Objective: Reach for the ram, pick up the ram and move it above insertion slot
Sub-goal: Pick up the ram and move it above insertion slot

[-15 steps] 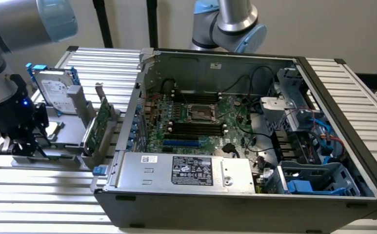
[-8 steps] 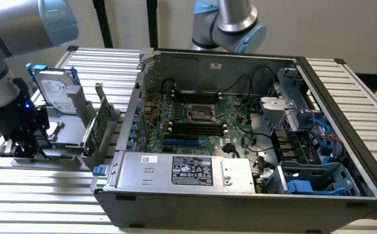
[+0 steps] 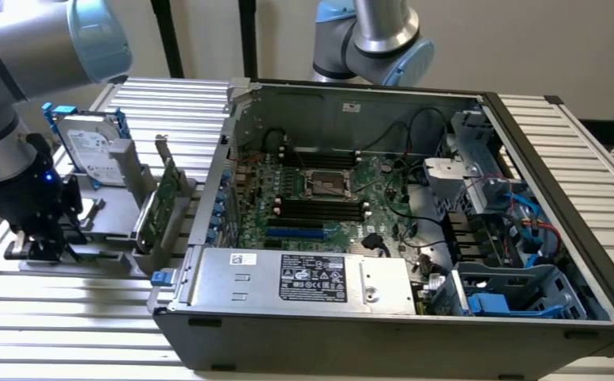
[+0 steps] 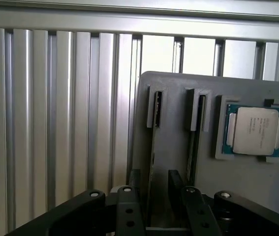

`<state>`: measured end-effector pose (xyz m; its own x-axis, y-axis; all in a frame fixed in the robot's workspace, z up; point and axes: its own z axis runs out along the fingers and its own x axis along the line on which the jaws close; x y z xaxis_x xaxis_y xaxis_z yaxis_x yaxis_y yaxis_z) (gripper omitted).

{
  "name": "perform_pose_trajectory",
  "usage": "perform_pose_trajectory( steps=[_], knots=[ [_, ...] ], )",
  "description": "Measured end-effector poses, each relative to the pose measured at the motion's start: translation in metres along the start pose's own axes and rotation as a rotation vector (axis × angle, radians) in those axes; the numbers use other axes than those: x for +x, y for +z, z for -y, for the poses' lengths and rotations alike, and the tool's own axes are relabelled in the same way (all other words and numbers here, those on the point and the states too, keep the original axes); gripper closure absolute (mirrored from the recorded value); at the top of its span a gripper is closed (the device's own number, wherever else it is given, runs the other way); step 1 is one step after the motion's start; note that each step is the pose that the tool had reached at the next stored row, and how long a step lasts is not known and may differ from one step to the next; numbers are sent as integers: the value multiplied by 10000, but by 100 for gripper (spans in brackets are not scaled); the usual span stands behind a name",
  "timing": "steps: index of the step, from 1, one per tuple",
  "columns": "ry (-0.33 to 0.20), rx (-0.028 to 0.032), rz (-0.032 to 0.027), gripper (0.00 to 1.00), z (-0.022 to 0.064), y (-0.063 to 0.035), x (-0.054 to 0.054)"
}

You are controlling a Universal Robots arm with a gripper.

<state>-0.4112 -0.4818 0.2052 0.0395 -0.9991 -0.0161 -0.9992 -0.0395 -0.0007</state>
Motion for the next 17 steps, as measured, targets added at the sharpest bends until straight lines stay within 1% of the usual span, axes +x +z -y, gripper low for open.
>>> perform_pose_trajectory(
  steps=[6,16,17],
  knots=[
    [-53,-46,11,64,38,31,2],
    [-100,-55,24,64,47,72,4],
    [-100,-54,29,65,47,74,5]
  ],
)
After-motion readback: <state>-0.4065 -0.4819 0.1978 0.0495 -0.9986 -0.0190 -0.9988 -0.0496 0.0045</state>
